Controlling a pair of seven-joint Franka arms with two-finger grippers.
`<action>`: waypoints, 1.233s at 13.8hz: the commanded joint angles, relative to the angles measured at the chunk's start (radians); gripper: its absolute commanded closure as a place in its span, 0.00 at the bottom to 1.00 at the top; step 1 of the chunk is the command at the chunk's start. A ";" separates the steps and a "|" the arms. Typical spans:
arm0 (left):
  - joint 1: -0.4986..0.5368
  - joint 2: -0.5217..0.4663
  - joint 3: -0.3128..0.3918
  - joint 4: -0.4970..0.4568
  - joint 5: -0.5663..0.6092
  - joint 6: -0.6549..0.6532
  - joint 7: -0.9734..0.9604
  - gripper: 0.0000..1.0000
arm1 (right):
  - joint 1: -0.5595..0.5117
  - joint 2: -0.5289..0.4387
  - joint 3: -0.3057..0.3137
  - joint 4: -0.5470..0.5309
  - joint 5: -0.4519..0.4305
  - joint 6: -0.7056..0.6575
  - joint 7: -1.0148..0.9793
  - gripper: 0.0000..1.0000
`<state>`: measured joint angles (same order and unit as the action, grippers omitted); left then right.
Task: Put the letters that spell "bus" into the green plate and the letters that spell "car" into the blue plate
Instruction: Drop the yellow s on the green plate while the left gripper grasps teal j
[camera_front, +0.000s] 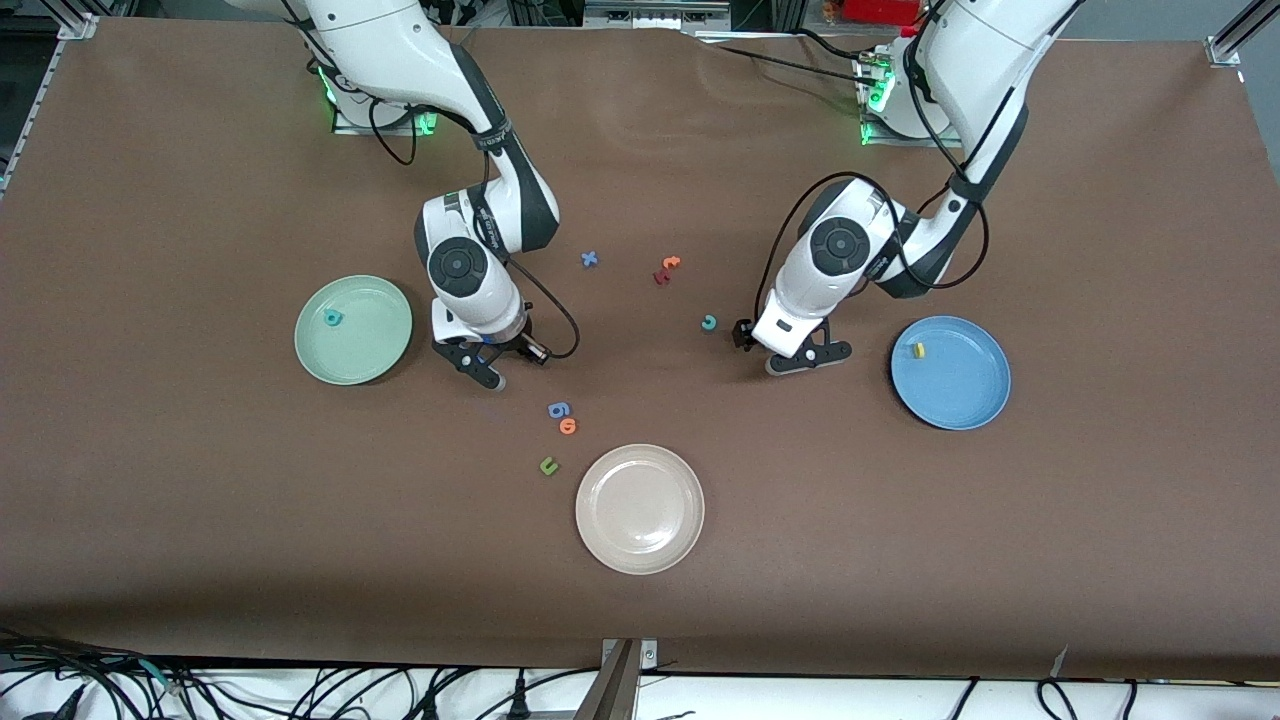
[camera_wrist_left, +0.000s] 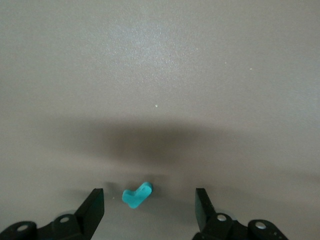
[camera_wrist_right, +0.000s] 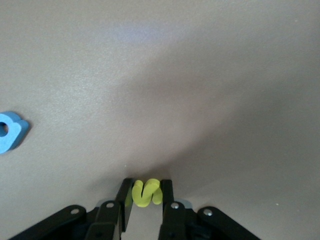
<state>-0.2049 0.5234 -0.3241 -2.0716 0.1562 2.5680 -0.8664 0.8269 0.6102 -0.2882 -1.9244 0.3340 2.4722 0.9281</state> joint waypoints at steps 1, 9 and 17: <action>-0.011 0.023 0.010 0.033 0.039 -0.023 -0.033 0.22 | -0.005 -0.048 -0.044 0.002 0.002 -0.126 -0.043 0.85; -0.013 0.040 0.008 0.028 0.039 -0.026 -0.031 0.42 | -0.003 -0.185 -0.339 -0.022 0.002 -0.493 -0.512 0.85; -0.011 0.040 0.008 0.030 0.039 -0.045 -0.031 0.60 | -0.003 -0.158 -0.440 -0.263 0.016 -0.207 -0.778 0.83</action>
<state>-0.2087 0.5539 -0.3202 -2.0588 0.1591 2.5379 -0.8714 0.8121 0.4505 -0.7292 -2.1231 0.3334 2.1730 0.1743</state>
